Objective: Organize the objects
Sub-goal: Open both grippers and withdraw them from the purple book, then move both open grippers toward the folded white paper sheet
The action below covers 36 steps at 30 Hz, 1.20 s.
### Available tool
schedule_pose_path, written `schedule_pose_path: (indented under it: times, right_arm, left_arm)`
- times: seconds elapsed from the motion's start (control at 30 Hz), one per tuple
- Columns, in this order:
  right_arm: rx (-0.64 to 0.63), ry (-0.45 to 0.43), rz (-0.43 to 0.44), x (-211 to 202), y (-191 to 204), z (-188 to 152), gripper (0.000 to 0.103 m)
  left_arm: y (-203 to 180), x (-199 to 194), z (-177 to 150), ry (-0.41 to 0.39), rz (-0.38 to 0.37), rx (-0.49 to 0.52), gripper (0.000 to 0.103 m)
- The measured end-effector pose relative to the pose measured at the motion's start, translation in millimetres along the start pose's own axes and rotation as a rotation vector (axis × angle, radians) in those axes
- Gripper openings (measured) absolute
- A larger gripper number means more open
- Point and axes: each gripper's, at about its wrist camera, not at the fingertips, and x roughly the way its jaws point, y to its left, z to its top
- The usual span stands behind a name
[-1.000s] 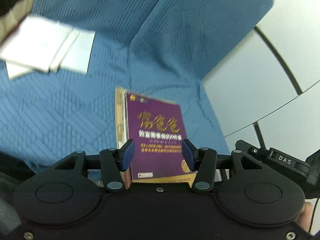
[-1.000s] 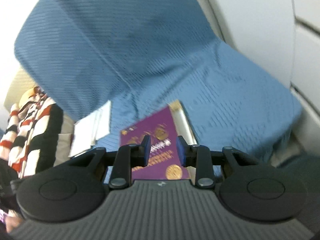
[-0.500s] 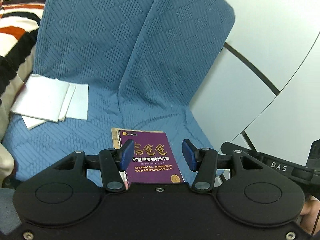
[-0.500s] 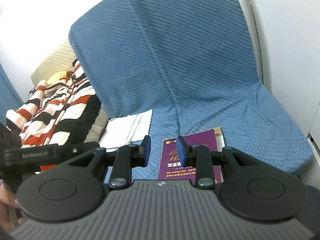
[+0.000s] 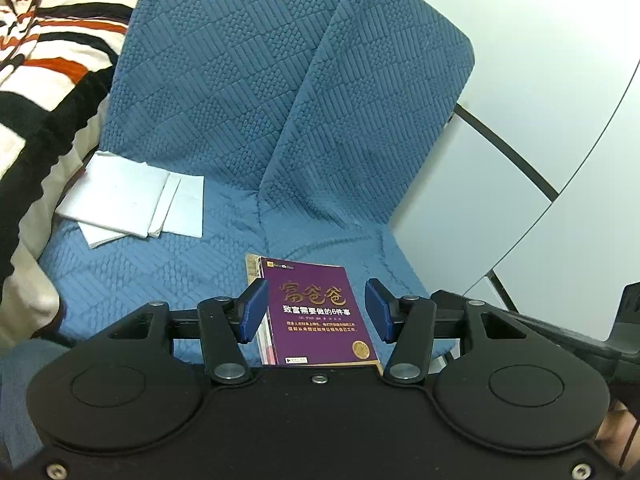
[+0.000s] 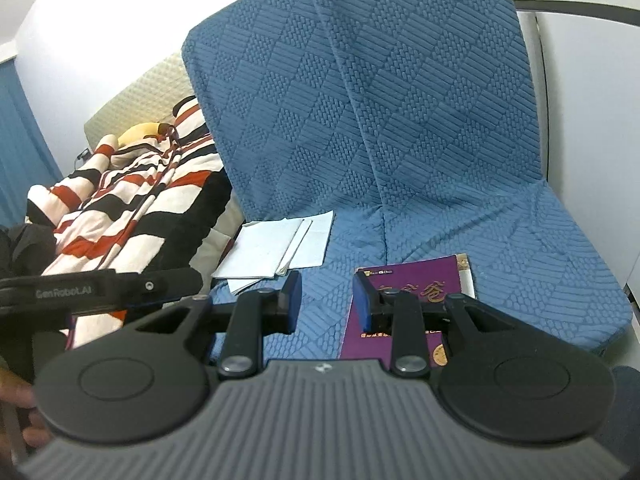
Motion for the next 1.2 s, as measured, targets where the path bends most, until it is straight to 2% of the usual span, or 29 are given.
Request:
schedule_pose_path:
  times: [0.4, 0.6, 0.7, 0.87, 0.93, 1.0, 1.2]
  right_arm:
    - [-0.01, 0.037, 0.005, 12.2, 8.2, -8.8, 0.032]
    - [-0.018, 0.05, 0.018, 19.8, 11.1, -8.3, 0.032]
    - [-0.022, 0.051, 0.017, 24.7, 9.8, -8.2, 0.034]
    - [-0.006, 0.062, 0.021, 37.9, 4.0, -8.5, 0.06]
    - [-0.01, 0.065, 0.02, 43.8, 1.6, -9.2, 0.082]
    - [-0.027, 0.07, 0.006, 51.4, -0.2, -9.2, 0.086]
    - [-0.031, 0.09, -0.011, 72.4, -8.5, -6.9, 0.086]
  left_arm:
    - [16.1, -17.1, -9.7, -0.026, 0.04, -0.047, 0.053]
    - [21.6, -16.7, -11.1, -0.022, 0.062, -0.057, 0.059]
    - [23.5, -12.5, -10.4, -0.025, 0.069, -0.053, 0.068]
    - [30.3, -2.6, -8.9, -0.034, 0.076, -0.052, 0.09]
    - [34.0, -0.7, -8.9, -0.056, 0.085, -0.043, 0.098]
    - [36.8, 1.1, -8.8, -0.076, 0.097, -0.024, 0.1]
    - [49.5, 15.6, -4.8, -0.095, 0.126, -0.015, 0.102]
